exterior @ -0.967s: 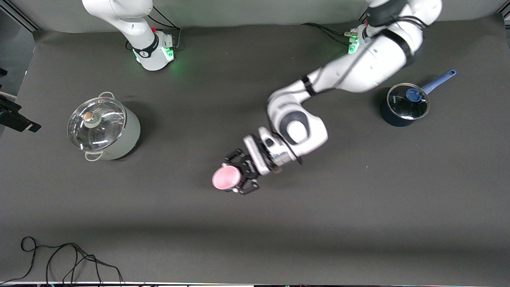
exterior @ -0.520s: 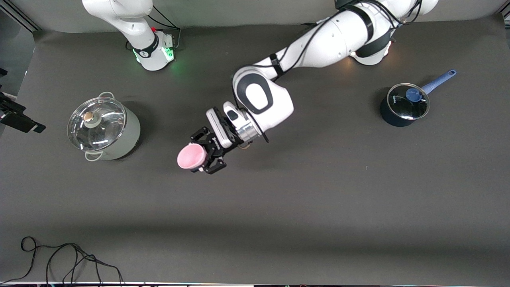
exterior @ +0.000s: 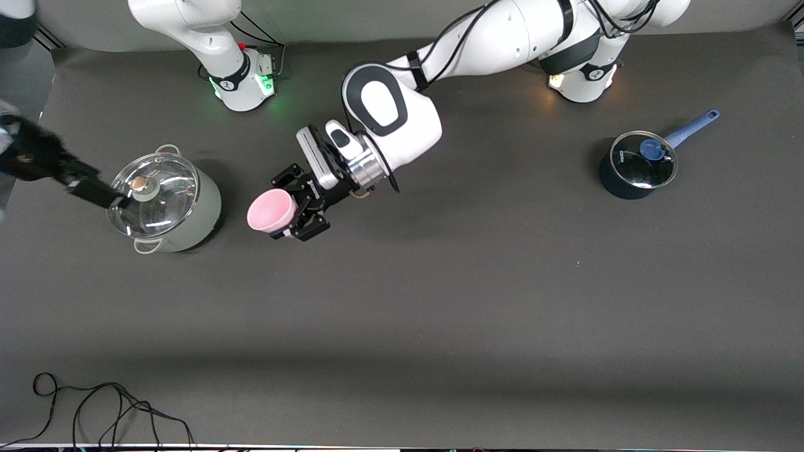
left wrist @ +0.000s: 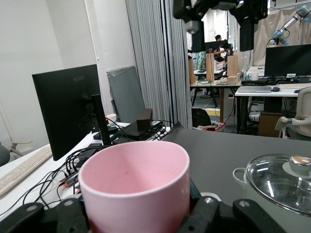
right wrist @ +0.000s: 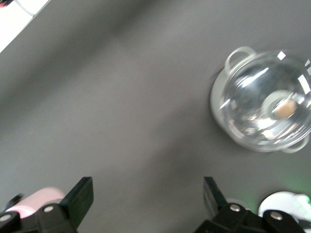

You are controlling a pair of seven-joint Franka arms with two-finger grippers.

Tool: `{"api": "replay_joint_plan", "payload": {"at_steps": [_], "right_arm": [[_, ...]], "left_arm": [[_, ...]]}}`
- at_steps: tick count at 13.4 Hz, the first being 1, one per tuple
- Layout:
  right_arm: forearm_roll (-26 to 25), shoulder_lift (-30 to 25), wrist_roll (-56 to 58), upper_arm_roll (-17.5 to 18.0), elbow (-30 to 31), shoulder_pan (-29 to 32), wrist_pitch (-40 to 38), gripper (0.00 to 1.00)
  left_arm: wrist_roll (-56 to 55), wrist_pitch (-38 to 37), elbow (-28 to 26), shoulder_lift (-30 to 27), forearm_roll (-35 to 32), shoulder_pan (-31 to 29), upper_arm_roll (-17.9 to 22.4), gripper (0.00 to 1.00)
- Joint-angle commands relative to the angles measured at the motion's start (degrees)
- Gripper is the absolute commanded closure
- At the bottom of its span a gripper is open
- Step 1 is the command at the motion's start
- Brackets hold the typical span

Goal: Transfer pink cup from left to right arm
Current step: 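Reach the right gripper to the cup held by the left gripper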

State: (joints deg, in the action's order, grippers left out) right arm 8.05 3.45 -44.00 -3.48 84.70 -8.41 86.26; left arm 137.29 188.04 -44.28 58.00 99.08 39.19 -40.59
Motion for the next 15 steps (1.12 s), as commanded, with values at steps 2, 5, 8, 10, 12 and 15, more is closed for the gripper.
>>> {"api": "replay_joint_plan", "payload": {"at_steps": [2, 5, 8, 10, 12, 15], "right_arm": [[5.0, -0.3, -6.7, -0.4, -1.4, -3.9, -1.2, 0.00], [5.0, 0.1, -10.9, -0.4, -1.4, -9.3, -0.5, 0.00], [5.3, 0.2, -17.6, -0.3, -1.3, -11.4, 2.1, 0.00], [7.1, 0.2, -18.5, -0.3, -0.9, -11.7, 3.8, 0.00], [8.4, 1.0, -18.6, -0.3, -0.2, -11.9, 6.1, 0.00], [8.6, 1.8, -18.7, -0.3, 4.7, -13.7, 12.2, 0.00]], "left_arm": [[-0.7, 1.0, 1.0, -0.3, 0.6, 1.1, 1.4, 1.00], [-0.7, 1.0, 1.0, -0.3, 0.6, 1.1, 1.4, 1.00], [-0.8, 1.0, 1.0, -0.3, 0.6, 1.1, 1.4, 1.00], [-0.8, 1.0, 1.0, -0.3, 0.6, 1.1, 1.4, 1.00], [-0.8, 1.0, 1.0, -0.3, 0.6, 1.1, 1.4, 1.00], [-0.8, 1.0, 1.0, -0.3, 0.6, 1.1, 1.4, 1.00]]}}
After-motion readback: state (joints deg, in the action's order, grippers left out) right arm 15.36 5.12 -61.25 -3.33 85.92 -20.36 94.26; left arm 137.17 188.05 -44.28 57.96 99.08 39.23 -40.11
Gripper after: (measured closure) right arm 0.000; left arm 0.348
